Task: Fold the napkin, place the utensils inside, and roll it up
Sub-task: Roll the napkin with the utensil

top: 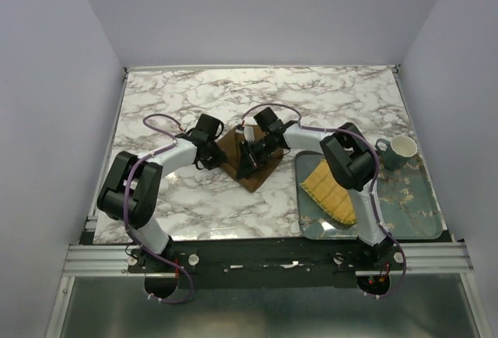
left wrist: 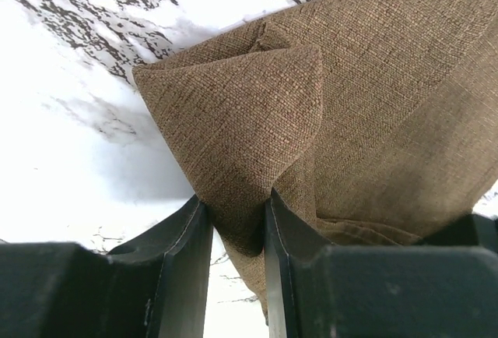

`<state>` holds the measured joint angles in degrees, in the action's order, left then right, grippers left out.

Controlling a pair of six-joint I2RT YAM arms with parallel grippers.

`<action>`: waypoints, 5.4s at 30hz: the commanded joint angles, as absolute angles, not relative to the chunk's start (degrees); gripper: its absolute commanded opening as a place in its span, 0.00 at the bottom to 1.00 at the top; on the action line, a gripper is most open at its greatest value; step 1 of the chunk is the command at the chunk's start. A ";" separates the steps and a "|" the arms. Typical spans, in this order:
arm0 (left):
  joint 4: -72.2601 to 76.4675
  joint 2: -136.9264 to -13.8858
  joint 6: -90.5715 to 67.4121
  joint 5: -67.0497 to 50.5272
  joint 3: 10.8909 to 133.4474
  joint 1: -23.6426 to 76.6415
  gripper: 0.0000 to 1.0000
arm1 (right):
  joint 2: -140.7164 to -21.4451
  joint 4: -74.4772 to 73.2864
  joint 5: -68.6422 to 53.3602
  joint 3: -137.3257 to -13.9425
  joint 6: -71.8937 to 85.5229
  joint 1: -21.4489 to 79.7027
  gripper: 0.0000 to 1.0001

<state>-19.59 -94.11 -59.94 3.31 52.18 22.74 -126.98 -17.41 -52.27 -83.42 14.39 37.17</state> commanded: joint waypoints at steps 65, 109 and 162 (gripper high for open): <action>-29.73 -89.83 -66.02 0.36 47.91 25.23 0.00 | -119.09 -5.63 -19.39 -65.30 16.96 54.59 0.00; -9.33 -76.46 -68.46 3.87 30.33 25.93 0.64 | -129.72 5.01 -61.70 -68.82 37.71 38.58 0.01; -30.85 -87.36 -68.56 2.99 45.00 26.98 0.00 | -105.64 -7.91 26.72 -67.67 10.03 71.28 0.70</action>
<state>-26.04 -86.06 -68.86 1.61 45.45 26.76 -106.41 -10.66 18.00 -65.95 14.72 68.77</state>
